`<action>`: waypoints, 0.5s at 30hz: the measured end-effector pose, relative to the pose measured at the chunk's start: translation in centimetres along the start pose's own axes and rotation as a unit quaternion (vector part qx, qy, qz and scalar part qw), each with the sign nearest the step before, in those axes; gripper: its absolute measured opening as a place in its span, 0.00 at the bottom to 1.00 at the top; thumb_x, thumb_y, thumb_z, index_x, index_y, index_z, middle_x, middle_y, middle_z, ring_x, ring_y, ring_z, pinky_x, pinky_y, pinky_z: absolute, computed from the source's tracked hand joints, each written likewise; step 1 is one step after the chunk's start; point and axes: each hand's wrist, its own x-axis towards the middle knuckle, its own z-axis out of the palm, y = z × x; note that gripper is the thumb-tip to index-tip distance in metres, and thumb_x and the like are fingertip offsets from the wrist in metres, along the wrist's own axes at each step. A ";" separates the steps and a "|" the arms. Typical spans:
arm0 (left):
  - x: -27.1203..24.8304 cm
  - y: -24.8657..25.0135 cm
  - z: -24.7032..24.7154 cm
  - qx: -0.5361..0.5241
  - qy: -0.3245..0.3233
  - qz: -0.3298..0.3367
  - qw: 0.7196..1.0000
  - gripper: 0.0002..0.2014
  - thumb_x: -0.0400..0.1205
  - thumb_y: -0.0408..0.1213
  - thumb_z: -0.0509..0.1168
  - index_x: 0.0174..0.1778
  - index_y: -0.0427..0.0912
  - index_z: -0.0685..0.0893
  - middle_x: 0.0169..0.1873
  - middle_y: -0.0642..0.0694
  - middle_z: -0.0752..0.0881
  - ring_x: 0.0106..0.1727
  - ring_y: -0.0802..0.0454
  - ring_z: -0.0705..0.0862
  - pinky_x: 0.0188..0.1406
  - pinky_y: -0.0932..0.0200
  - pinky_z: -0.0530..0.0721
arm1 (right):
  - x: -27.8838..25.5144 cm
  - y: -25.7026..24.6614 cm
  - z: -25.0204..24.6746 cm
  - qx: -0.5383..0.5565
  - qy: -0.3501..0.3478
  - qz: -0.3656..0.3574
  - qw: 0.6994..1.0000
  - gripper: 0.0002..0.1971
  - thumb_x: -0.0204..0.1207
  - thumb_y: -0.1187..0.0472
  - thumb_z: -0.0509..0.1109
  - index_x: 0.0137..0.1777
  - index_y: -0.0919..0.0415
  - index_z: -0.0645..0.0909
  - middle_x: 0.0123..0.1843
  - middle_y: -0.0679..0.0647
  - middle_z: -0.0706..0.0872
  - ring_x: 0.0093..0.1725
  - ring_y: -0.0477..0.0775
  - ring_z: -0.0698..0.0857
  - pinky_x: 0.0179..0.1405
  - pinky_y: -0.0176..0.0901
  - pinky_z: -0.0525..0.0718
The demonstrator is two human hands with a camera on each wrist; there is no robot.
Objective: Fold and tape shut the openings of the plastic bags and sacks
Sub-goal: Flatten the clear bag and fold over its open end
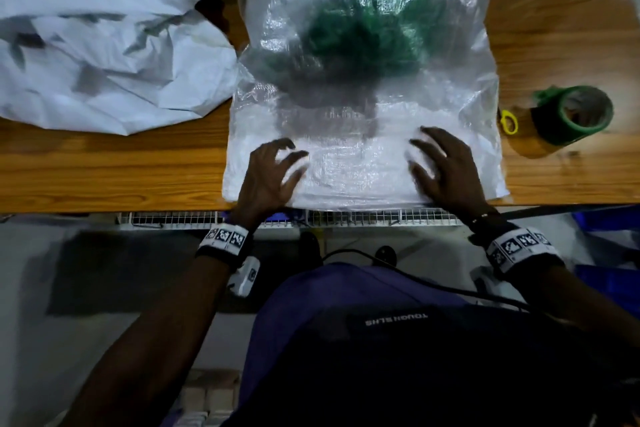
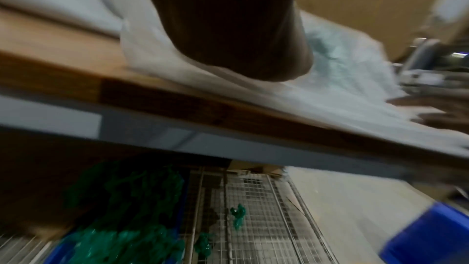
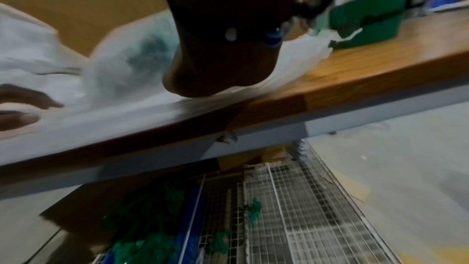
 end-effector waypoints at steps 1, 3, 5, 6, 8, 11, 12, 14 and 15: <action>-0.9 0.9 -0.2 -0.008 -0.022 0.035 0.999 0.15 0.88 0.47 0.71 0.67 0.46 0.89 0.64 0.41 0.85 0.64 0.40 0.82 0.61 0.40 0.79 | -0.5 -0.9 -0.3 0.021 -0.005 -0.032 0.999 0.19 0.88 0.52 0.72 0.75 0.57 0.84 0.80 0.58 0.80 0.79 0.63 0.78 0.73 0.62 0.78; -2.8 1.8 -0.2 -0.017 -0.067 0.090 0.994 0.17 0.88 0.53 0.69 0.64 0.45 0.89 0.60 0.42 0.86 0.59 0.41 0.83 0.58 0.42 0.78 | -1.4 -2.9 -0.5 0.059 -0.050 -0.082 0.994 0.16 0.86 0.53 0.75 0.71 0.56 0.87 0.74 0.57 0.83 0.71 0.62 0.82 0.65 0.57 0.82; -4.3 1.7 0.0 -0.003 -0.103 0.107 0.989 0.20 0.87 0.59 0.68 0.62 0.46 0.89 0.61 0.44 0.86 0.62 0.42 0.83 0.61 0.43 0.76 | -2.2 -3.9 0.2 0.078 -0.091 -0.127 0.985 0.18 0.83 0.50 0.79 0.69 0.57 0.89 0.69 0.57 0.86 0.65 0.61 0.83 0.59 0.53 0.83; -4.8 1.5 0.1 0.008 -0.112 0.111 0.987 0.21 0.86 0.60 0.68 0.62 0.46 0.89 0.62 0.45 0.86 0.64 0.42 0.83 0.62 0.42 0.76 | -2.4 -4.2 0.8 0.080 -0.107 -0.146 0.980 0.20 0.81 0.48 0.81 0.68 0.57 0.89 0.67 0.57 0.86 0.63 0.61 0.84 0.57 0.53 0.83; -5.2 1.2 0.4 0.016 -0.114 0.115 0.987 0.18 0.88 0.57 0.68 0.61 0.47 0.89 0.63 0.47 0.87 0.65 0.41 0.84 0.64 0.41 0.77 | -2.7 -4.5 2.0 0.074 -0.130 -0.168 0.974 0.21 0.81 0.44 0.80 0.66 0.57 0.90 0.64 0.56 0.87 0.60 0.61 0.85 0.54 0.57 0.83; -5.0 1.4 0.8 0.005 -0.085 0.097 0.992 0.16 0.92 0.53 0.62 0.57 0.47 0.91 0.59 0.48 0.89 0.61 0.41 0.86 0.60 0.40 0.79 | -2.6 -4.9 2.9 0.063 -0.119 -0.166 0.977 0.18 0.84 0.47 0.78 0.66 0.59 0.89 0.61 0.56 0.88 0.58 0.62 0.85 0.50 0.59 0.82; -4.9 1.6 0.7 0.002 -0.079 0.092 0.993 0.19 0.93 0.53 0.59 0.56 0.46 0.91 0.58 0.48 0.90 0.60 0.42 0.86 0.59 0.41 0.79 | -2.5 -5.0 3.0 0.064 -0.115 -0.165 0.977 0.18 0.84 0.48 0.78 0.66 0.60 0.89 0.61 0.57 0.88 0.58 0.63 0.85 0.50 0.58 0.83; -4.6 1.9 0.5 -0.013 -0.069 0.081 0.994 0.21 0.93 0.52 0.57 0.54 0.45 0.92 0.55 0.48 0.90 0.57 0.43 0.86 0.56 0.42 0.78 | -2.1 -5.5 3.4 0.068 -0.109 -0.174 0.976 0.19 0.84 0.50 0.78 0.68 0.61 0.88 0.61 0.58 0.88 0.58 0.63 0.85 0.51 0.56 0.83; -4.5 2.1 0.2 -0.025 -0.067 0.069 0.995 0.19 0.93 0.50 0.59 0.54 0.44 0.92 0.53 0.48 0.90 0.54 0.44 0.86 0.54 0.43 0.78 | -1.9 -5.9 3.7 0.071 -0.108 -0.178 0.975 0.19 0.84 0.50 0.78 0.68 0.62 0.88 0.61 0.58 0.87 0.58 0.63 0.85 0.51 0.55 0.83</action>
